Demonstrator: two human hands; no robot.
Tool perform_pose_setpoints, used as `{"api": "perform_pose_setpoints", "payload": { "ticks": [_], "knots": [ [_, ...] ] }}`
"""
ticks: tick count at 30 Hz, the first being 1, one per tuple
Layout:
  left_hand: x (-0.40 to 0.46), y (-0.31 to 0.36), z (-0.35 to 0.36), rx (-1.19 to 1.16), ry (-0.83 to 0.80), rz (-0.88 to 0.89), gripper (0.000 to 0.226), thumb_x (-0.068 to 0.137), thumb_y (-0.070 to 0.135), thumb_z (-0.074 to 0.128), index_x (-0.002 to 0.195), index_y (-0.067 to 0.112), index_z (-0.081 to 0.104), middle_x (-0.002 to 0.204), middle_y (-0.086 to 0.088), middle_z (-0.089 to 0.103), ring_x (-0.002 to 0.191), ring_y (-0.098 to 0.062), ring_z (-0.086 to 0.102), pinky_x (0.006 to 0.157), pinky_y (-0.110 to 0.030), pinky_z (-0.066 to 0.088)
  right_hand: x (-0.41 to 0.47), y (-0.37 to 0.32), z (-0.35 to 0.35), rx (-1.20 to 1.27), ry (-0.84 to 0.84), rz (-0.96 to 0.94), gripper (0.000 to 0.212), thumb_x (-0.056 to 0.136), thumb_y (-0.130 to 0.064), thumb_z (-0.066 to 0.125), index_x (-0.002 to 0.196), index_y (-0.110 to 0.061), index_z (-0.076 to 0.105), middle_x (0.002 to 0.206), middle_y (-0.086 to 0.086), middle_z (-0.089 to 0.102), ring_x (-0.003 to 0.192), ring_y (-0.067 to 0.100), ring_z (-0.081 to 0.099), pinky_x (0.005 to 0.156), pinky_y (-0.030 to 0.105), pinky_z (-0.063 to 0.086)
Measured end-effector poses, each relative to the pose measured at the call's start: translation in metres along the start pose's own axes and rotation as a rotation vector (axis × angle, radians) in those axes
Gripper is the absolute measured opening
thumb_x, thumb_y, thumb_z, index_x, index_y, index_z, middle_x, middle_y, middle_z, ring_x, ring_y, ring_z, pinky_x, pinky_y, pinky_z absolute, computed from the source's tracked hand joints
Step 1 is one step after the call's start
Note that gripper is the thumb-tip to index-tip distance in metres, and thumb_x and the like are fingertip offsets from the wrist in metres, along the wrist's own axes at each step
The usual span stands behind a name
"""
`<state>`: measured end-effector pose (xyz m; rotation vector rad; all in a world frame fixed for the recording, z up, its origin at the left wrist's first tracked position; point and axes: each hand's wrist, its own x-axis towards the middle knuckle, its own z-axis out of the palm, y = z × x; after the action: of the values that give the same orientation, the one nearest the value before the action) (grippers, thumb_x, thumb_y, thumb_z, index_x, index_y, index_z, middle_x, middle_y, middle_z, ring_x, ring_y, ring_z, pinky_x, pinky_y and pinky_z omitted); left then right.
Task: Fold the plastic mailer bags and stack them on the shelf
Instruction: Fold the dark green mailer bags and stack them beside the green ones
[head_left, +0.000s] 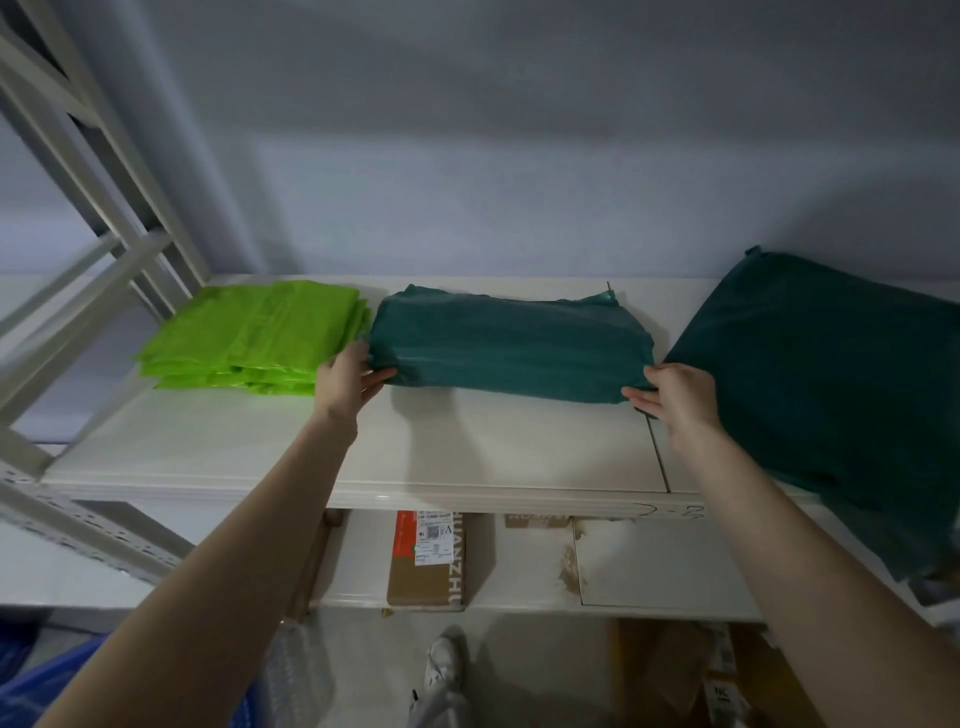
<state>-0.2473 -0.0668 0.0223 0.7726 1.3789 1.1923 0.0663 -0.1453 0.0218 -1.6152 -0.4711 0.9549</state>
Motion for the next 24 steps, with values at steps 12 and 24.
{"api": "perform_pose_setpoints", "payload": {
  "ticks": [12, 24],
  "knots": [
    [-0.002, -0.024, -0.019, 0.811, 0.113, 0.306, 0.034, 0.093, 0.035, 0.052, 0.092, 0.005, 0.068, 0.087, -0.016, 0.068, 0.085, -0.035, 0.060, 0.067, -0.032, 0.041, 0.002, 0.028, -0.010, -0.366, 0.049, -0.147, 0.042, 0.086, -0.037, 0.060, 0.059, -0.009, 0.046, 0.068, 0.010, 0.050, 0.067, 0.024, 0.050, 0.066, 0.030, 0.038],
    [-0.010, -0.031, -0.018, 1.081, 0.165, 0.309, 0.025, 0.087, 0.035, 0.051, 0.098, 0.015, 0.061, 0.101, -0.014, 0.067, 0.095, -0.035, 0.058, 0.073, -0.034, 0.042, -0.006, 0.035, -0.015, -0.602, 0.102, -0.136, 0.054, 0.090, -0.047, 0.051, 0.052, -0.009, 0.040, 0.061, 0.010, 0.054, 0.068, 0.029, 0.056, 0.064, 0.032, 0.038]
  ]
}}
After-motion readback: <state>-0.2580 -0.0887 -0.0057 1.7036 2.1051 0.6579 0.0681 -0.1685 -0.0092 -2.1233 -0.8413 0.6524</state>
